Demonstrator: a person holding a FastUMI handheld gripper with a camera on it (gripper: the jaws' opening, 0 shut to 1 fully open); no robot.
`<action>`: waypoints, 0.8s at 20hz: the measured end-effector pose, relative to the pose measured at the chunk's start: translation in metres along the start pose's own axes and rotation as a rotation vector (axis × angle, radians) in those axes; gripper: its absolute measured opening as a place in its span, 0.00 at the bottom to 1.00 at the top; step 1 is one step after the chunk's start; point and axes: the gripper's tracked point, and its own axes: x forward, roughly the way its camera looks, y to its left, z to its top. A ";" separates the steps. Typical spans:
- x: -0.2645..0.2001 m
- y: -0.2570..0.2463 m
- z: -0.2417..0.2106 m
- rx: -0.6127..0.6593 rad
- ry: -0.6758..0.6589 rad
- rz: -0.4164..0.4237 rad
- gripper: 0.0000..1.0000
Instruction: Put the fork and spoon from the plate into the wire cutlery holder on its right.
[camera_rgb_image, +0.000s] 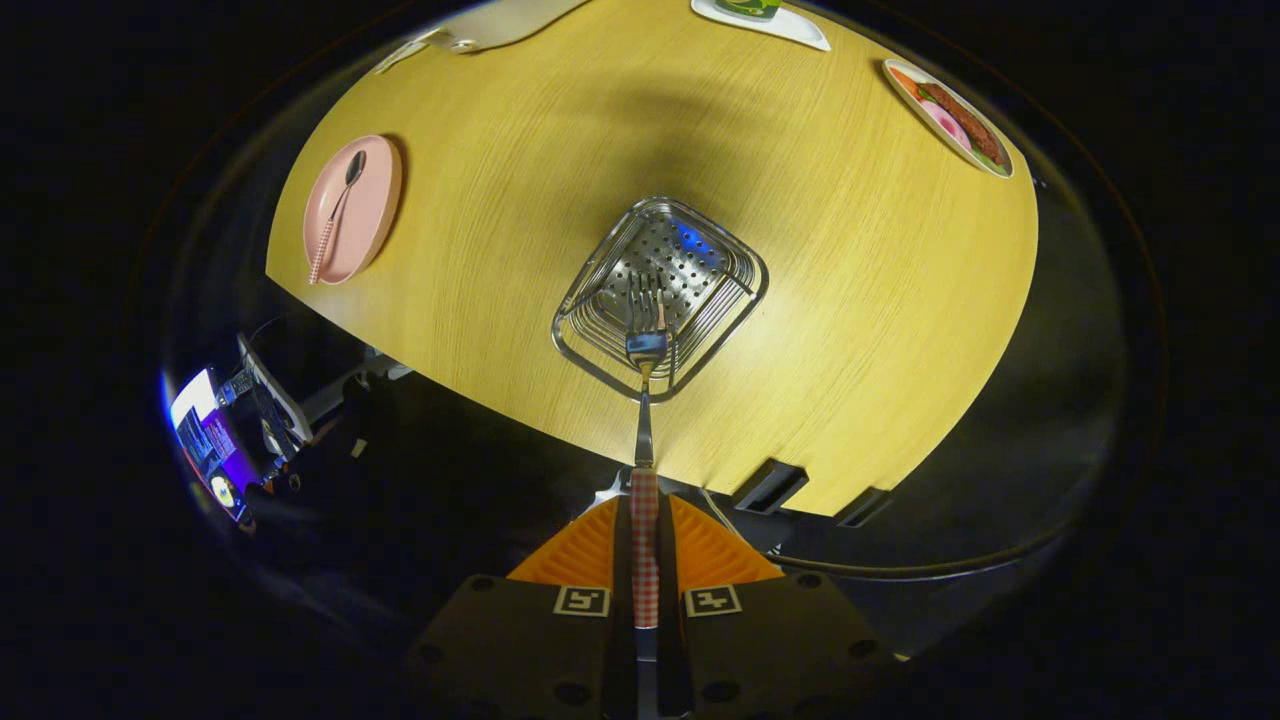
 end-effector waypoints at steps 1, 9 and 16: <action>0.001 -0.001 0.003 0.008 0.020 -0.002 0.12; 0.008 -0.007 0.028 0.073 0.045 0.013 0.14; 0.002 -0.004 0.032 0.061 -0.034 0.045 0.20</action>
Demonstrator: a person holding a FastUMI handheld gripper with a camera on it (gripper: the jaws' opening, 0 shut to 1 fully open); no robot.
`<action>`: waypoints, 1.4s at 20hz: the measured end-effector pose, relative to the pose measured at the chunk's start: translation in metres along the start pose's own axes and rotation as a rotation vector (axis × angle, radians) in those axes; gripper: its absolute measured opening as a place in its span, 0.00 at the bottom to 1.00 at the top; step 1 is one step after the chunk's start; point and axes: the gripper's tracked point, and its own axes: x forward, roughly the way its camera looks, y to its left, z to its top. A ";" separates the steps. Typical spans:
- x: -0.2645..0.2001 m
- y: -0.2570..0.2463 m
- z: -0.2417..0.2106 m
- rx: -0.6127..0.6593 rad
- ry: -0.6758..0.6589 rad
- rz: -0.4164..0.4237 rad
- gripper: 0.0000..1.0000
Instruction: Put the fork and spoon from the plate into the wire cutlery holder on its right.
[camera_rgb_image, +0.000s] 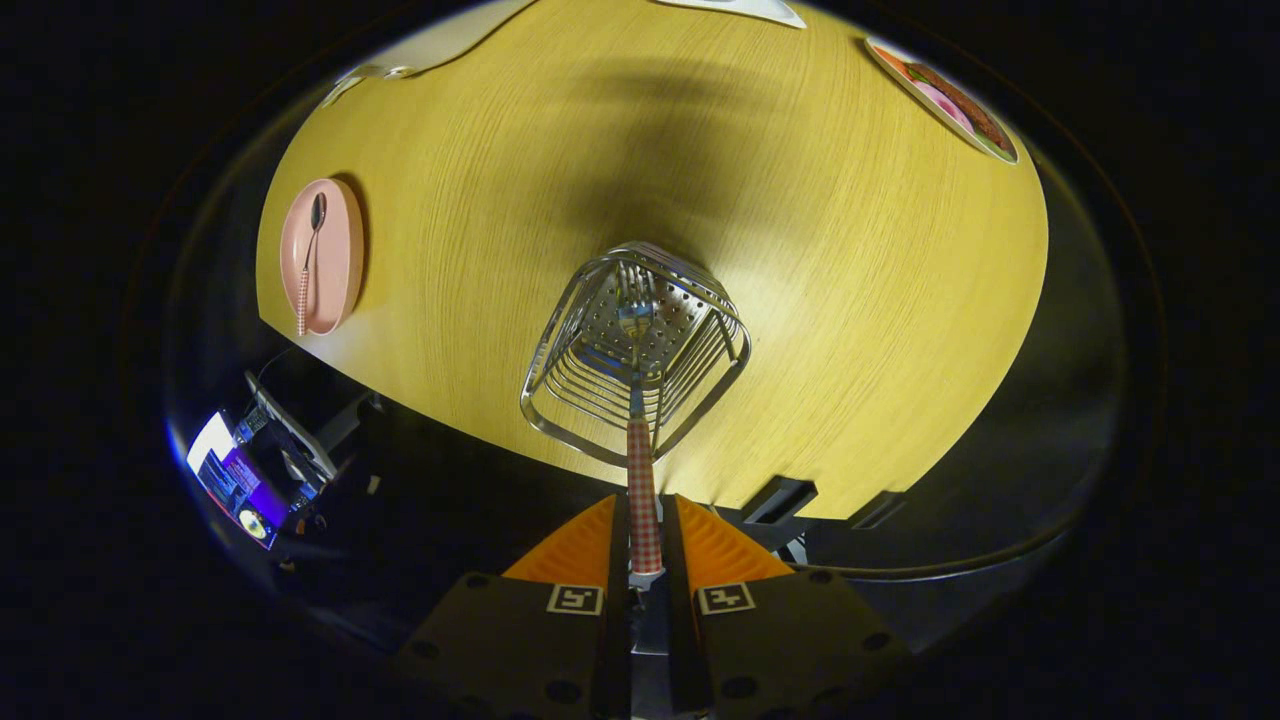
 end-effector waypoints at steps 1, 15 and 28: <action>-0.004 0.000 0.000 -0.002 -0.024 0.001 0.20; -0.096 0.096 0.016 0.032 -0.527 0.233 0.43; -0.062 0.324 0.073 -0.063 -0.554 0.415 0.48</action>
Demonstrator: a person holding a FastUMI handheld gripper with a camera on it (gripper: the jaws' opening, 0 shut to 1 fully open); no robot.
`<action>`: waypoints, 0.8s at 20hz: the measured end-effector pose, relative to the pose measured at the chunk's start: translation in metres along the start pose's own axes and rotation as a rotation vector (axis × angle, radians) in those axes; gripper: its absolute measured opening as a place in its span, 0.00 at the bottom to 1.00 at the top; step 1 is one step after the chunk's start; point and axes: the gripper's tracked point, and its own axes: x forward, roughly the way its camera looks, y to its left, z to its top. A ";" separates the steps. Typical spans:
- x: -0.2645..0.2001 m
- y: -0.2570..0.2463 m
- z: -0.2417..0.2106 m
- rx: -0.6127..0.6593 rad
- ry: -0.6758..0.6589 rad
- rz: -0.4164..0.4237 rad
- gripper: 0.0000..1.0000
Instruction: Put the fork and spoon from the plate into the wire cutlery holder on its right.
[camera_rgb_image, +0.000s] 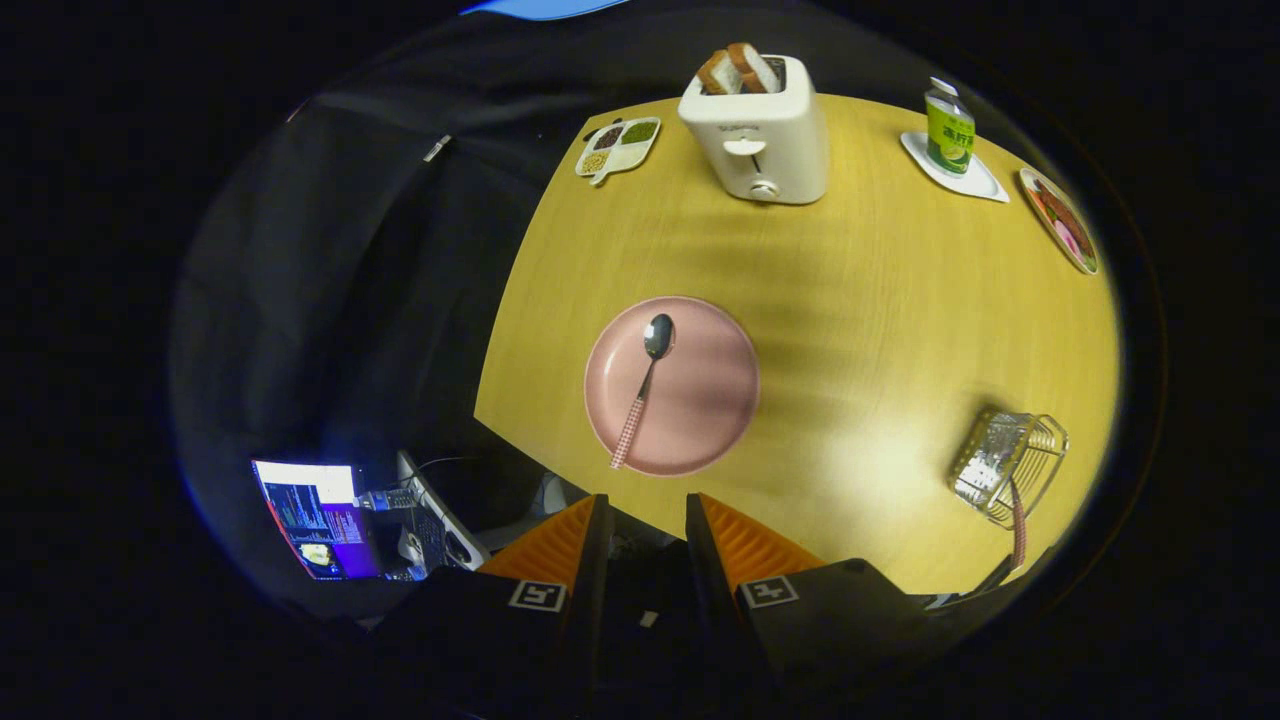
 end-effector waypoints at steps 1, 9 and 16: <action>0.015 0.006 0.003 0.003 0.002 -0.003 0.48; 0.114 0.027 -0.002 0.008 0.046 -0.091 0.48; 0.166 0.014 -0.008 0.081 0.074 -0.168 0.48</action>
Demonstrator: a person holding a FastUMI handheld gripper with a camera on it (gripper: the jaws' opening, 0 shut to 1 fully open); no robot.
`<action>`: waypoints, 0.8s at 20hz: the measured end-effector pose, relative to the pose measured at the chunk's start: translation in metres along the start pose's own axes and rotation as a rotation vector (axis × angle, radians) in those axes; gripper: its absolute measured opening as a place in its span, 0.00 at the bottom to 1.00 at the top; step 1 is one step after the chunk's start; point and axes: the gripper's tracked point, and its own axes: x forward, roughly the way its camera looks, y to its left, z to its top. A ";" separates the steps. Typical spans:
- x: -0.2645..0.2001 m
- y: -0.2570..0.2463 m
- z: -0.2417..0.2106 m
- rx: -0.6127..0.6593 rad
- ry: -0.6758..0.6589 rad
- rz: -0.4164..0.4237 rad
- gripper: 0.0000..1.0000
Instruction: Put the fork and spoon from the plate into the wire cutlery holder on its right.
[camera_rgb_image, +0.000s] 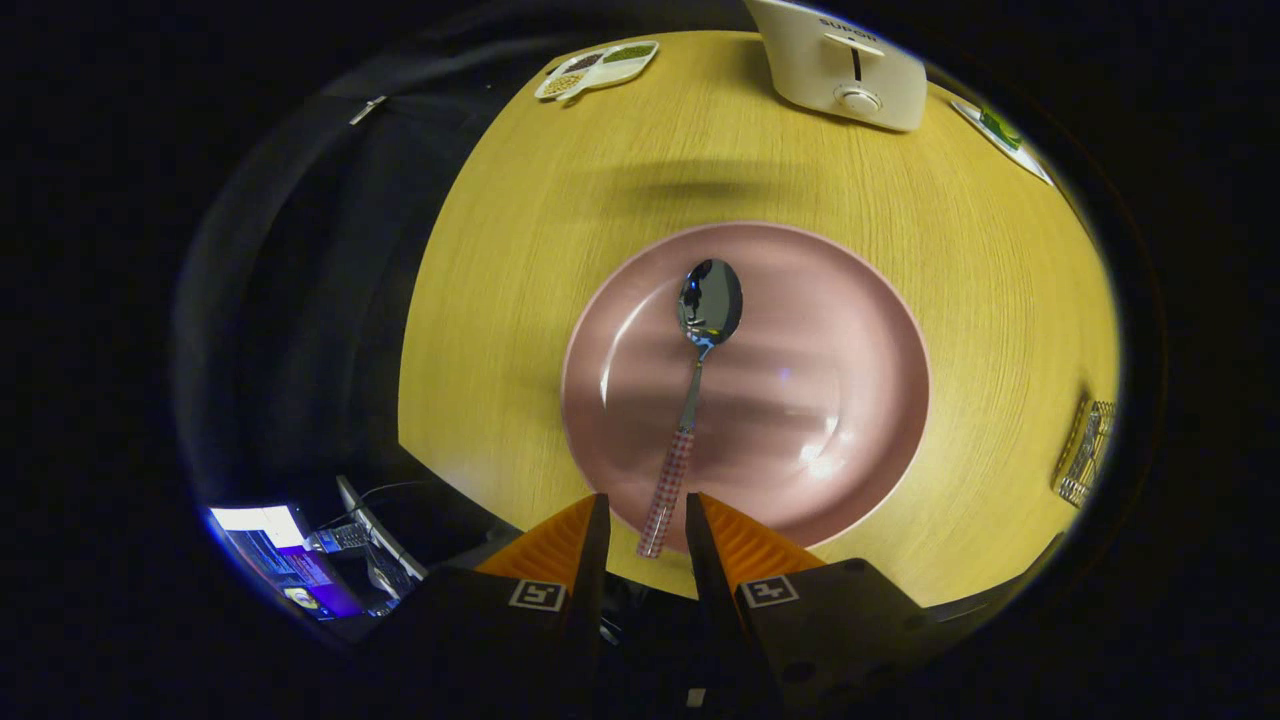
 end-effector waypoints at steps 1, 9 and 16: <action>0.006 -0.002 0.001 0.008 0.000 -0.011 0.48; 0.026 -0.015 -0.010 0.036 0.018 -0.025 0.13; -0.036 -0.019 -0.012 0.009 -0.005 0.127 0.09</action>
